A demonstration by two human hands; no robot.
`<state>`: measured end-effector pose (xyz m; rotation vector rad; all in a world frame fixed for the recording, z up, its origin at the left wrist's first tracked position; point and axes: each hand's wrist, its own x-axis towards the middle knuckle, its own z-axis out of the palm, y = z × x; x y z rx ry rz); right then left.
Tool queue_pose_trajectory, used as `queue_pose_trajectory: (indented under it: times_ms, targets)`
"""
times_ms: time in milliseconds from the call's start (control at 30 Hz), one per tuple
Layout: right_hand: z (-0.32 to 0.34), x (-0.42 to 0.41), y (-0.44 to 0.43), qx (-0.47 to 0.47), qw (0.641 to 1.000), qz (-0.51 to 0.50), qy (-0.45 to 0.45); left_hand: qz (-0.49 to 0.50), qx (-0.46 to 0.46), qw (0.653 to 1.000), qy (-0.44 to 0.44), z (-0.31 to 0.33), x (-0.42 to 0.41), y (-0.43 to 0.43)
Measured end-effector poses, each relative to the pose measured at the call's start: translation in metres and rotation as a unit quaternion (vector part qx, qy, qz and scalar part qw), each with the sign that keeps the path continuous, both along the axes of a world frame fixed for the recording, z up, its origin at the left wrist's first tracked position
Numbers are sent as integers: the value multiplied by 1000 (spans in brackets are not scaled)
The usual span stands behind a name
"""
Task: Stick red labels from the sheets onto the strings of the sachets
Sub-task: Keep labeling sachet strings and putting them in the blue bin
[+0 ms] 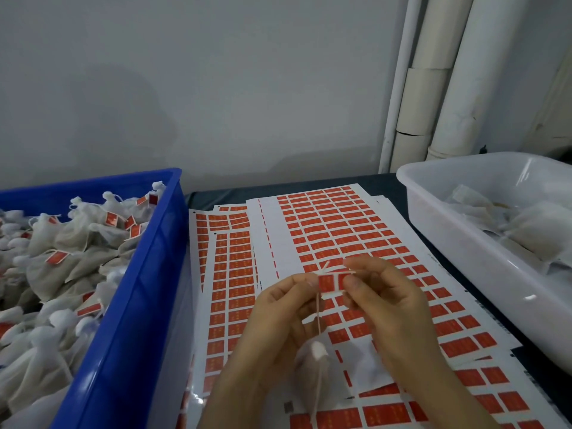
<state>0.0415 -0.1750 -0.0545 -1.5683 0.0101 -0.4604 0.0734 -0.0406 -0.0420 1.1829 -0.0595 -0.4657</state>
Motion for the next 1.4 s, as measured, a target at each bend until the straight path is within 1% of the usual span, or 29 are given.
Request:
queue_pose_trajectory:
  times_ms: [133, 600, 833, 1033, 1100, 1233, 1400]
  targets:
    - [-3, -1, 4, -12, 1000, 9, 1, -13, 10, 1000, -20, 0, 0, 0]
    - [-5, 2, 4, -4, 1000, -24, 15, -39, 15, 998, -51, -5, 0, -2]
    - [-8, 4, 3, 4, 999, -32, 19, -24, 36, 996, -84, -7, -1, -3]
    - [-11, 6, 0, 13, 998, -55, 20, -40, 72, 991, -104, -9, -1, -5]
    - [-10, 5, 0, 18, 998, -52, 17, -19, 73, 990, -116, -9, -3, -8]
    - [-9, 5, 1, 19, 999, -37, 31, 43, 59, 991, -113, -11, -1, -9]
    - [-8, 5, 2, -9, 999, -22, 42, 90, 63, 987, -116, -12, -2, -12]
